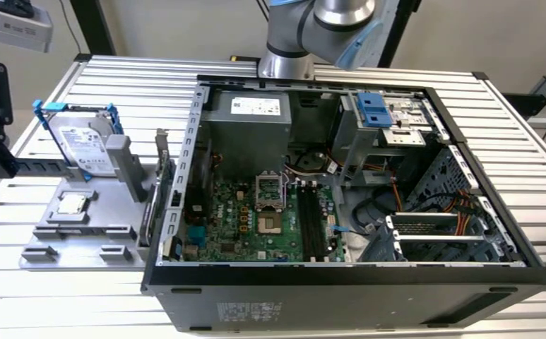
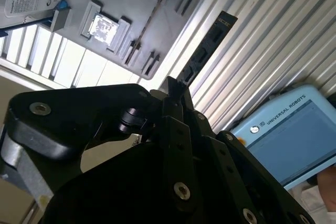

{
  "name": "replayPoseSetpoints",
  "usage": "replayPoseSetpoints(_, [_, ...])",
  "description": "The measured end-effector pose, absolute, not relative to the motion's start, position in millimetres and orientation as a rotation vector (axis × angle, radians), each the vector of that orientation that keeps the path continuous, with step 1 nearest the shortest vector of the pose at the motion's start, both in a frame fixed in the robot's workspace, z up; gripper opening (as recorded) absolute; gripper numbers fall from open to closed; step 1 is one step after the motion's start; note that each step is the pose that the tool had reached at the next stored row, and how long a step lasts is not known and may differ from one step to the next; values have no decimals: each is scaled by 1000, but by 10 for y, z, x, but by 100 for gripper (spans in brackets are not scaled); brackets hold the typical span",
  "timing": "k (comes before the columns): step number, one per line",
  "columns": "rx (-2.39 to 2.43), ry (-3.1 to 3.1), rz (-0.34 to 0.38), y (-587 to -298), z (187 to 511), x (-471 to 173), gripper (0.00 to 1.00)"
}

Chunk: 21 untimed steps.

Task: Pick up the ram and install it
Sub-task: 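Pick up the ram and move it above insertion slot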

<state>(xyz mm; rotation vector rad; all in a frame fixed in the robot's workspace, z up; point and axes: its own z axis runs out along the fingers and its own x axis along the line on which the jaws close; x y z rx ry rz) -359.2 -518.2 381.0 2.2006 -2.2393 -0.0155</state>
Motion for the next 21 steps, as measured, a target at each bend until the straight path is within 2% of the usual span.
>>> replayPoseSetpoints(21, [2201, -2239, -16, -5183, 3809, -3451, 0])
